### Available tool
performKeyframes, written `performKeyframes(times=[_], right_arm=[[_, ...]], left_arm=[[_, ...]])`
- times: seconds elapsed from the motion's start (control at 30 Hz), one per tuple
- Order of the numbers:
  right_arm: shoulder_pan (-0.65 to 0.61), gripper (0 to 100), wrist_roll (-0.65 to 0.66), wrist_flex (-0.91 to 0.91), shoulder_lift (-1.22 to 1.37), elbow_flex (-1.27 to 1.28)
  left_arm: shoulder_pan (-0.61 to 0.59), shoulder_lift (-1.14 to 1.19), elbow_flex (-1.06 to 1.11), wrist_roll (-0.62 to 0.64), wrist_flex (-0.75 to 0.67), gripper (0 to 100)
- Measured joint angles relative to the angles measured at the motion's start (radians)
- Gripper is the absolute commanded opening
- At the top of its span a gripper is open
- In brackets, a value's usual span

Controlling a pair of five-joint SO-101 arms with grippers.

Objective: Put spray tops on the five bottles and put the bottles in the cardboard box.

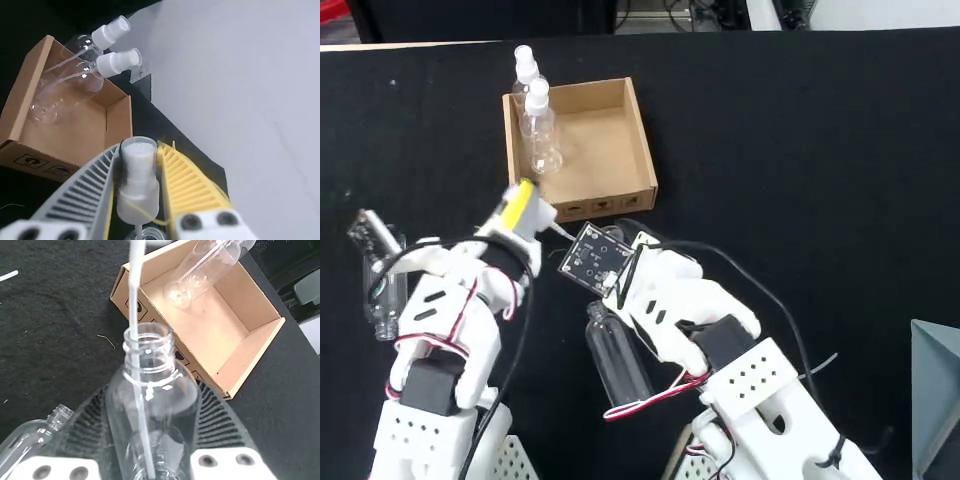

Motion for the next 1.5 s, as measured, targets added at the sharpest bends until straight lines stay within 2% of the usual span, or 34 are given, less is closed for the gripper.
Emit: performKeyframes(times=[0.4,0.63,0.97,1.2,1.5], right_arm=[[0.0,8.8,-0.002,0.0,0.0,0.003],[-0.002,8.8,-0.002,0.0,0.0,0.003],[-0.002,8.8,-0.002,0.0,0.0,0.003],[0.0,8.8,-0.002,0.0,0.0,0.003],[0.0,8.8,-0.002,0.0,0.0,0.003]], left_arm=[[0.044,0.0,0.026,-0.034,-0.011,3],[0.074,0.0,0.026,-0.127,-0.011,3],[0.074,-0.002,0.026,-0.135,-0.011,3],[0.072,-0.002,0.026,-0.13,-0.011,23],[0.069,0.002,0.028,-0.086,-0.011,19]])
